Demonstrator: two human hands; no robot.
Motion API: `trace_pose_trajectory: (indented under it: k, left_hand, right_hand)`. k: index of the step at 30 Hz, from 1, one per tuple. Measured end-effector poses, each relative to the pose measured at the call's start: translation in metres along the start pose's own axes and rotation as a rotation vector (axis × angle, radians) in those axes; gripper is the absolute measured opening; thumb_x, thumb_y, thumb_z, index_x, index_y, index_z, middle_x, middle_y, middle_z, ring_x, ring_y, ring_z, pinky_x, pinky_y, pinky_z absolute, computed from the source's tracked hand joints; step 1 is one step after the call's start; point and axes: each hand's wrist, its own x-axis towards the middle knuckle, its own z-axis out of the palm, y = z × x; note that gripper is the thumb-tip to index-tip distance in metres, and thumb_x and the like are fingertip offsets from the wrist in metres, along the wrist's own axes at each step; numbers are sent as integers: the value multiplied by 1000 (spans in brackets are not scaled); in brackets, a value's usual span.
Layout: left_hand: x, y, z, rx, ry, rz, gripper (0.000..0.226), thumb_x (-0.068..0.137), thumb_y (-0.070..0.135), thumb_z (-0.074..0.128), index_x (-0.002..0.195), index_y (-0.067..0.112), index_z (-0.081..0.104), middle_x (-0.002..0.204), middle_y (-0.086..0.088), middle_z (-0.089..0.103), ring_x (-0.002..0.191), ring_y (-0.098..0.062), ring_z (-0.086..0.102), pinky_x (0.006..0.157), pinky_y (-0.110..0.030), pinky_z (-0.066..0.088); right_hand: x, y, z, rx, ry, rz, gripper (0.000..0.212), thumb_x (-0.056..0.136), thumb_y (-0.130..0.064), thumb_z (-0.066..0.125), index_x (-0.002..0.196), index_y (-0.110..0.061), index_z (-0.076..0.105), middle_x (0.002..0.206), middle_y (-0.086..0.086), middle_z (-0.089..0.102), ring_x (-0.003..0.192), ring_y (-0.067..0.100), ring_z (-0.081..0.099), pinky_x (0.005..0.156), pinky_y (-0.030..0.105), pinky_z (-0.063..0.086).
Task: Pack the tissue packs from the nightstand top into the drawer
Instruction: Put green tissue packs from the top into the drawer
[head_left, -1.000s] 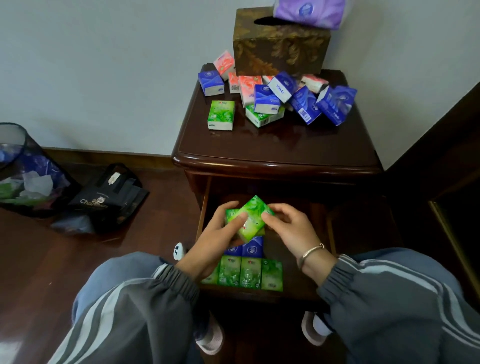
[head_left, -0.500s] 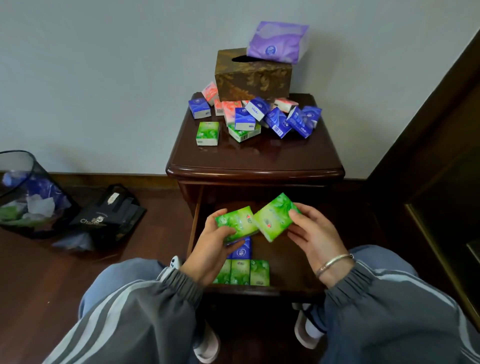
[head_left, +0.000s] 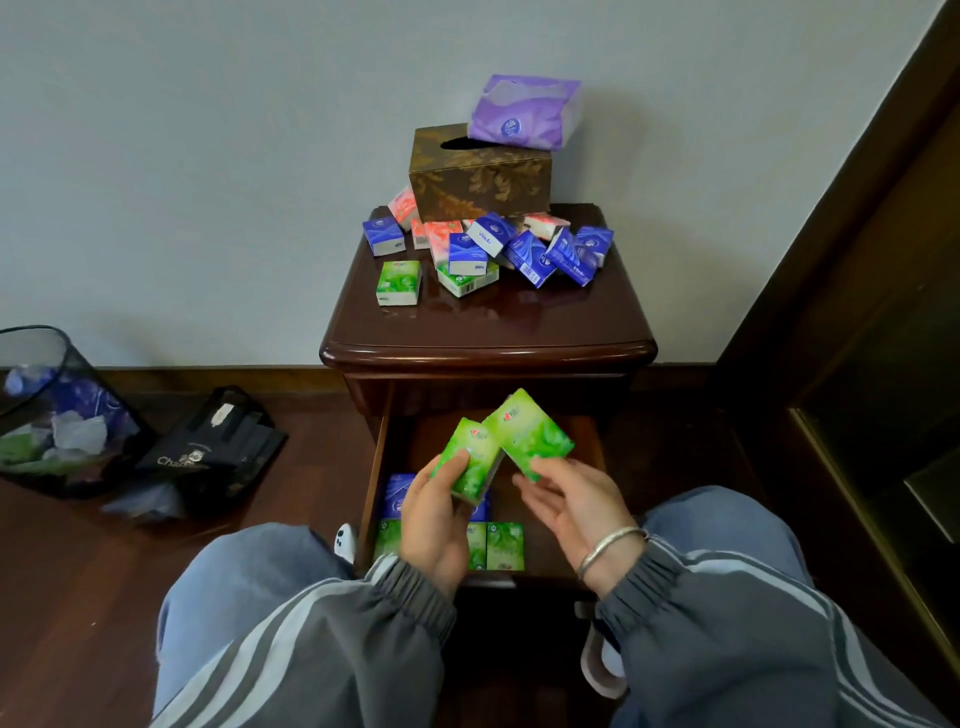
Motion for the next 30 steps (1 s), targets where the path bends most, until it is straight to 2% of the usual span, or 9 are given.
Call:
trace_pose_trajectory:
  k: [7, 13, 15, 17, 20, 23, 26, 28, 30]
  left_hand:
    - [-2, -4, 1, 193, -12, 21, 34, 93, 2, 52, 127, 0, 52, 125, -27, 58, 106, -34, 59, 96, -48, 47]
    - [7, -11, -10, 322, 65, 3, 29, 95, 7, 52, 123, 0, 56, 120, -21, 63, 105, -34, 63, 90, -48, 50]
    - [6, -15, -8, 250, 30, -42, 27, 96, 6, 50, 122, -1, 55, 112, -18, 65, 91, -25, 64, 78, -36, 52]
    - [5, -18, -6, 164, -9, -74, 26, 97, 5, 48, 121, -2, 54, 107, -17, 65, 89, -23, 63, 80, -35, 50]
    - [10, -18, -12, 174, -39, -93, 25, 98, 8, 46, 120, 1, 55, 105, -15, 66, 94, -25, 61, 83, -35, 49]
    - [18, -17, -25, 430, -92, -79, 25, 99, 21, 47, 114, 10, 64, 111, -6, 69, 99, -16, 61, 81, -31, 47]
    - [35, -12, -42, 742, -88, 26, 29, 99, 27, 47, 117, 18, 67, 123, 5, 63, 115, -11, 54, 95, -32, 41]
    - [53, -7, -61, 996, 121, 124, 33, 97, 21, 50, 126, 12, 62, 130, -9, 59, 120, -24, 52, 104, -34, 38]
    - [67, -3, -88, 1231, 377, 128, 40, 93, 16, 50, 132, 8, 56, 134, -22, 51, 124, -36, 47, 105, -36, 34]
  right_hand:
    - [14, 13, -16, -472, -14, -36, 28, 85, -17, 63, 112, -19, 54, 100, 3, 69, 75, 6, 66, 47, 11, 46]
    - [31, 10, -22, -396, -51, -139, 12, 92, -29, 53, 93, -25, 64, 91, -9, 69, 90, 12, 63, 76, 30, 43]
    - [32, 21, -18, -446, -63, -147, 13, 92, -28, 55, 89, -22, 66, 96, -3, 71, 96, 19, 64, 83, 35, 48]
    - [33, 33, -15, -458, -45, -156, 12, 91, -25, 58, 94, -18, 66, 104, 10, 70, 103, 30, 64, 93, 46, 50]
    - [38, 38, -15, -393, -53, -86, 15, 90, -21, 60, 105, -16, 58, 108, 12, 67, 98, 31, 65, 87, 42, 53]
    - [49, 32, -23, -417, -120, 73, 20, 88, -20, 63, 107, -17, 57, 102, 8, 68, 89, 27, 66, 85, 38, 50]
    - [66, 26, -34, -274, -91, 131, 11, 87, -13, 63, 98, -12, 61, 82, 7, 71, 70, 24, 68, 72, 37, 55]
    - [83, 28, -45, -274, 30, 103, 6, 87, -14, 64, 91, -14, 60, 85, 9, 71, 72, 24, 68, 64, 34, 55]
    - [102, 40, -58, -444, 190, 70, 17, 85, -16, 67, 100, -13, 61, 104, 16, 67, 89, 31, 65, 71, 33, 50]
